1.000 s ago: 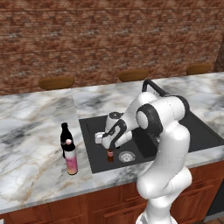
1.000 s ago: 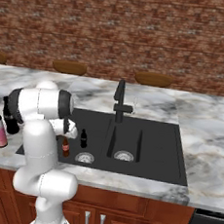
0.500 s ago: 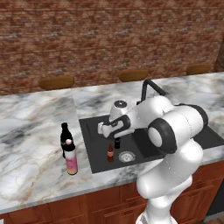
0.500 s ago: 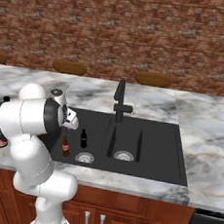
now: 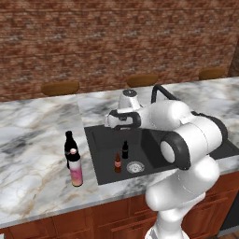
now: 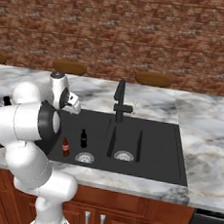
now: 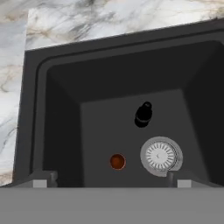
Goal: Place the large bottle from the dining counter next to the other large bottle outside the sink, and place the small bottle from the dining counter next to the other small bottle inside the sink.
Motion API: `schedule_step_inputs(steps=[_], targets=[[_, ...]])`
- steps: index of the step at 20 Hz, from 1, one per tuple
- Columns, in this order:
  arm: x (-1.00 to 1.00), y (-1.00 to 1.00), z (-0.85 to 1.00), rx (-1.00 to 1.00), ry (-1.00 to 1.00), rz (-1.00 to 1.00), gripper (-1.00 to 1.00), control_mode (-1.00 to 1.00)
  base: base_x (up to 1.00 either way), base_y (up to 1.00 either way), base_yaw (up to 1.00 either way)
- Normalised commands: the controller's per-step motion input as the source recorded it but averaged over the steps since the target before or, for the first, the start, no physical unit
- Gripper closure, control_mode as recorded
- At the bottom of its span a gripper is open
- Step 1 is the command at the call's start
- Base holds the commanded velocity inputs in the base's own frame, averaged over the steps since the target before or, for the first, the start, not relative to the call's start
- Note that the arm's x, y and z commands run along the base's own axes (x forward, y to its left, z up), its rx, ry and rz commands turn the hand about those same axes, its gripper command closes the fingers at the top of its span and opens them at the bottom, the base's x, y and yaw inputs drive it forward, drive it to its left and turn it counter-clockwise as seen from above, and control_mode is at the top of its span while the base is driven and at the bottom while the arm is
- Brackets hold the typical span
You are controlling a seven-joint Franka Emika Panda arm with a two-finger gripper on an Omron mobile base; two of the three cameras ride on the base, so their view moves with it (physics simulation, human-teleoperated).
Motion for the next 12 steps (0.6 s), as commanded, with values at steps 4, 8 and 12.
schedule_step_inputs(steps=[4,8,12], targets=[[0.02,-0.02,0.84,0.0,0.0,0.01,-1.0,-1.0,0.0,0.0,0.0],[-0.36,-0.05,0.71,0.0,0.0,0.03,-1.0,-1.0,0.0,0.0,0.0],[-0.45,-0.06,0.64,0.0,0.0,0.04,-1.0,-1.0,0.0,0.0,0.0]])
